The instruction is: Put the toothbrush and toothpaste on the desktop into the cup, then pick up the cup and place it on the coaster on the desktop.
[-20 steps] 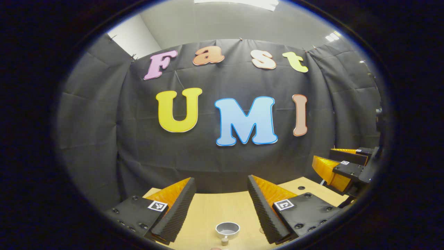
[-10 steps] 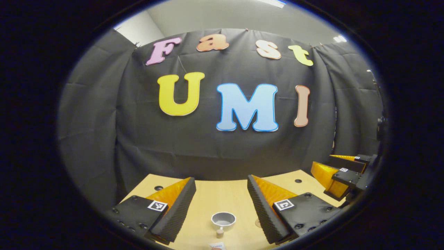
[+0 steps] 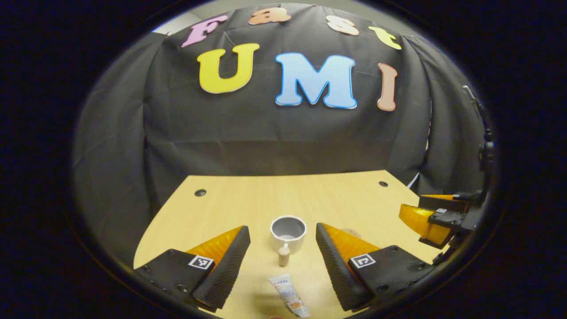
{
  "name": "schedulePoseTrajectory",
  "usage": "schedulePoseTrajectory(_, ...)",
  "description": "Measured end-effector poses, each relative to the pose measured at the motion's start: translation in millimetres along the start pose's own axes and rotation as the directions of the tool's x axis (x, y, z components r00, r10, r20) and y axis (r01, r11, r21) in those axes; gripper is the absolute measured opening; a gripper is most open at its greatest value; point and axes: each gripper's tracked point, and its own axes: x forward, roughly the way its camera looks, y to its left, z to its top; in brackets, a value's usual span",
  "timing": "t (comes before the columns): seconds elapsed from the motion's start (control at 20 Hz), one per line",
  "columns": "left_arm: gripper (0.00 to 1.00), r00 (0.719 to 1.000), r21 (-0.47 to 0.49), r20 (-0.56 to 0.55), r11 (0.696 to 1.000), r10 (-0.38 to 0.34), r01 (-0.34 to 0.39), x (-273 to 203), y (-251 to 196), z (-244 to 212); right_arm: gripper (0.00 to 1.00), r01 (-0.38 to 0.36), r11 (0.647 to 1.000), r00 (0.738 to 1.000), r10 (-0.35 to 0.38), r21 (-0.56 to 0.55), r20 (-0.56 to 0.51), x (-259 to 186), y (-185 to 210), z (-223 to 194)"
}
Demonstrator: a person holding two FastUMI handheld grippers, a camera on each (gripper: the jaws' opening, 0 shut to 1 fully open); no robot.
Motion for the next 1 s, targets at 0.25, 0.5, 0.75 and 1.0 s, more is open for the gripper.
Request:
schedulePoseTrajectory(0.25,0.94,0.988,-0.045,-0.152,0.999,0.022,-0.029,11,11,-64,0.78,-0.003,1.000,0.985,0.007,0.024,-0.171,7,-3,-63)
schedulePoseTrajectory(0.5,0.94,0.943,-0.056,-0.332,0.998,0.014,-0.034,15,11,-145,0.78,-0.010,0.999,0.943,0.023,0.040,-0.333,6,4,-127)
schedulePoseTrajectory(0.75,0.98,0.881,-0.079,-0.473,0.997,-0.013,-0.027,20,1,-198,0.79,-0.013,0.999,0.896,0.029,0.039,-0.444,6,6,-169)
schedulePoseTrajectory(1.0,0.98,0.817,-0.073,-0.577,0.997,-0.010,-0.039,28,1,-236,0.79,-0.013,0.999,0.840,0.031,0.036,-0.542,7,10,-203)
